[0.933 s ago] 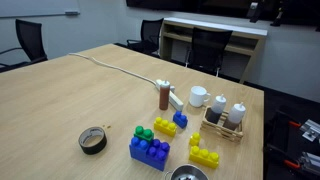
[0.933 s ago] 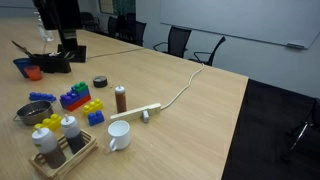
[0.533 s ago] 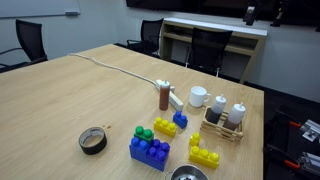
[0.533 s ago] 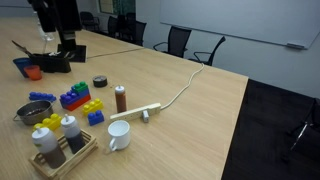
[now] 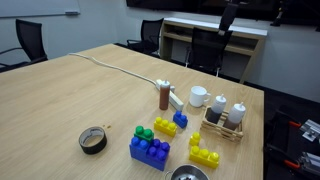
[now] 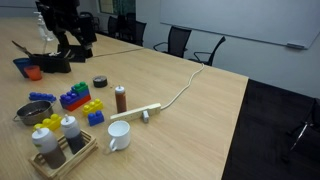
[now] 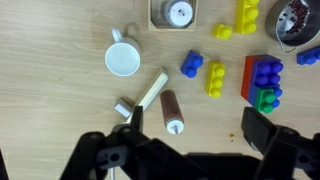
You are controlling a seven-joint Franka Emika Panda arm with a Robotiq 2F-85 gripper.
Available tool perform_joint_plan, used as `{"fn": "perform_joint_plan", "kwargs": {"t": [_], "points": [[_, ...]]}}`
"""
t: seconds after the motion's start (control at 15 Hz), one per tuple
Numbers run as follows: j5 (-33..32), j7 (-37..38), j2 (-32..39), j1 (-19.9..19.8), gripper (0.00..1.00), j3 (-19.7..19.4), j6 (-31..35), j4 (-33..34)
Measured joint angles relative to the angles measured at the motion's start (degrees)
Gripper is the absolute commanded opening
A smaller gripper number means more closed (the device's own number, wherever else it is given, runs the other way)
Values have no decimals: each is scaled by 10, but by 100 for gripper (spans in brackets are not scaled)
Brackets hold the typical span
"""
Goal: Pick up the green object from the blue object and put it on the table
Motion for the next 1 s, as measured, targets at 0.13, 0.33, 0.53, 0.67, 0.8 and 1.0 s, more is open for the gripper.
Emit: {"fn": "perform_joint_plan", "kwargs": {"t": [0.13,0.33,0.53,0.67,0.8,1.0], "points": [[-4,0,4,0,100,-1,3,4],[-4,0,4,-1,100,-1,3,6],[-4,0,7,2,100,2,4,6],[-4,1,23,12,100,15,22,8],[-16,6,59,30,100,38,46,20],[-62,15,136,57,100,68,68,56]]}}
